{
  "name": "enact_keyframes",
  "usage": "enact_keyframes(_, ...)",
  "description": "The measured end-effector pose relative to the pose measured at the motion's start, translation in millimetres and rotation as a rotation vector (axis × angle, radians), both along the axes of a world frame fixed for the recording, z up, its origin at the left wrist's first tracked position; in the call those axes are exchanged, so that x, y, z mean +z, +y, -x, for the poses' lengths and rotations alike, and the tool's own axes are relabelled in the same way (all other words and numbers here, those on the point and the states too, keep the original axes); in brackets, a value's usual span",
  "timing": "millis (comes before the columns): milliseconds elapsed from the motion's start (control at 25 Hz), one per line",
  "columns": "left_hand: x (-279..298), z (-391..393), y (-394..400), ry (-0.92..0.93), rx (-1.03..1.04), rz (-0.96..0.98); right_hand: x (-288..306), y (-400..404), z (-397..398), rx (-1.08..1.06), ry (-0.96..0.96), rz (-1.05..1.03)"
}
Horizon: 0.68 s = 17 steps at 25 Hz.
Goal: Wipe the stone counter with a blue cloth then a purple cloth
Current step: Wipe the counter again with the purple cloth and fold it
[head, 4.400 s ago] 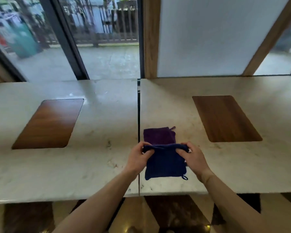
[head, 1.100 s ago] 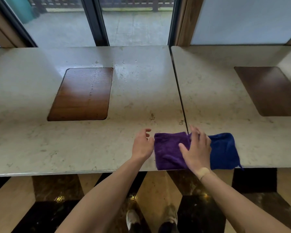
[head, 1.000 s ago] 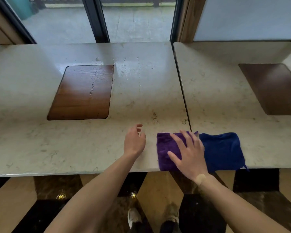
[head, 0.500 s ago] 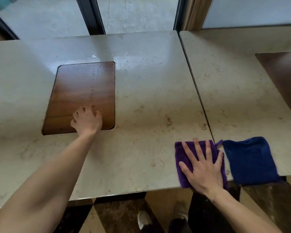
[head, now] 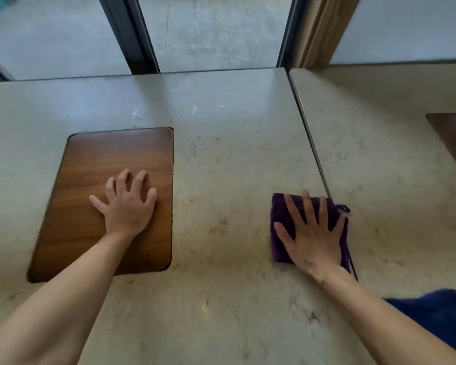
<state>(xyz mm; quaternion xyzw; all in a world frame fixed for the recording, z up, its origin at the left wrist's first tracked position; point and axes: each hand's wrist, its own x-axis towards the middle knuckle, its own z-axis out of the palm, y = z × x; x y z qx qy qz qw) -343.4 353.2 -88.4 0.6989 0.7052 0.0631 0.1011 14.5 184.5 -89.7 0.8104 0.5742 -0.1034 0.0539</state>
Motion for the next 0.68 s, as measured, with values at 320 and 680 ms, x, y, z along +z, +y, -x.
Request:
enact_keyframes(320,-2.4,-2.8,3.4,0.115,0.009,0.043,3.3,261.2,-63.6,-0.032,0.085,-0.017)
enact_keyframes(680,-15.7,-7.8,13.7,0.228,0.018,-0.167,6.1,503.0,-109.3,0.024,0.067,-0.061)
